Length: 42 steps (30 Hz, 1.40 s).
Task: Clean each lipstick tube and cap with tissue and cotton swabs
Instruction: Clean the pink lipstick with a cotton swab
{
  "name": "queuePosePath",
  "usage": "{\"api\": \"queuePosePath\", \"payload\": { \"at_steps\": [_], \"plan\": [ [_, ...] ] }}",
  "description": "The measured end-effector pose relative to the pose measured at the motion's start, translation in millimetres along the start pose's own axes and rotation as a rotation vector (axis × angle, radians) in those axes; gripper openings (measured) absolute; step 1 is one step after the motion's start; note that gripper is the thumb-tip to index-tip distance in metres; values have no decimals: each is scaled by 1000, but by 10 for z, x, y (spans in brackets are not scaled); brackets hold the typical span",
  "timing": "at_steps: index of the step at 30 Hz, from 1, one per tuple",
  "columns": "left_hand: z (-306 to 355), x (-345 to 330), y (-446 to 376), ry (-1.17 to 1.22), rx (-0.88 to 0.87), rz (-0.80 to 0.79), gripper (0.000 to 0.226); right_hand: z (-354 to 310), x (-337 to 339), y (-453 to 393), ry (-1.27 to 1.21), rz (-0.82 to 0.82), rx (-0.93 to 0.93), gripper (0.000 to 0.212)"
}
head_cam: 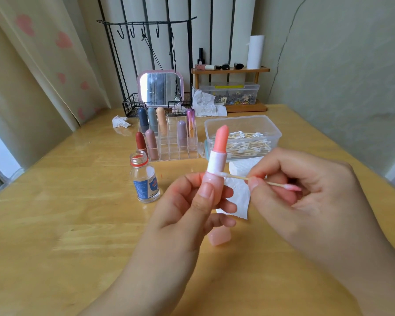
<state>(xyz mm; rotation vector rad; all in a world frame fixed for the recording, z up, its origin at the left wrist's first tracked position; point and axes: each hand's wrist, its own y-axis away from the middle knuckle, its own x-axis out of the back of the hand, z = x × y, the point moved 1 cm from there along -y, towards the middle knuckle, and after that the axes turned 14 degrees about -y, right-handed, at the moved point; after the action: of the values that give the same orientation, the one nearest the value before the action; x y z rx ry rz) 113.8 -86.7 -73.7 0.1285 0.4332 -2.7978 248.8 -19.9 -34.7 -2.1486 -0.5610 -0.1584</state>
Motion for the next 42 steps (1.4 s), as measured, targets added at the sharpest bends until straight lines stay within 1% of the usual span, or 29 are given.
{"api": "queuePosePath", "payload": {
  "at_steps": [4, 8, 12, 16, 18, 19, 22, 25, 27, 30, 34, 38, 42],
  "plan": [
    [-25, 12, -7, -2, 3, 2, 28, -6, -9, -1, -15, -1, -21, 15],
    [-33, -9, -3, 36, 23, 18, 36, -11, -57, 9, -173, -50, -32, 15],
    [-10, -24, -13, 120, 55, 11, 36, 45, 19, -14, -63, -7, -55, 14],
    [10, -24, -20, 119, 44, 26, 33, 36, 12, -7, -82, -8, -50, 13],
    [8, -9, -16, 58, 20, 20, 23, 3, -43, 8, -130, -19, -32, 13],
    [5, -4, -10, 17, 11, 7, 22, -9, -64, 19, -122, -25, -23, 14],
    [-22, 9, 11, -86, -3, 8, 29, -37, -96, 25, -15, -31, 10, 15],
    [-25, 15, 18, -116, -11, 51, 30, -57, -59, 19, 29, -15, 47, 18],
    [-19, 22, 18, -122, -13, 76, 25, -72, -36, 13, 52, -9, 64, 18],
    [-7, 27, 19, -137, -27, 83, 22, -64, -45, 11, 41, -21, 55, 18],
    [-19, 17, 25, -131, -36, 84, 25, -46, -85, 16, 46, -42, 38, 16],
    [-14, 33, 23, -113, -18, 90, 22, -14, 0, -3, 23, -3, 10, 15],
    [-3, 28, 4, -10, 2, 49, 17, 52, 28, -16, -29, 6, -49, 14]
  ]
}}
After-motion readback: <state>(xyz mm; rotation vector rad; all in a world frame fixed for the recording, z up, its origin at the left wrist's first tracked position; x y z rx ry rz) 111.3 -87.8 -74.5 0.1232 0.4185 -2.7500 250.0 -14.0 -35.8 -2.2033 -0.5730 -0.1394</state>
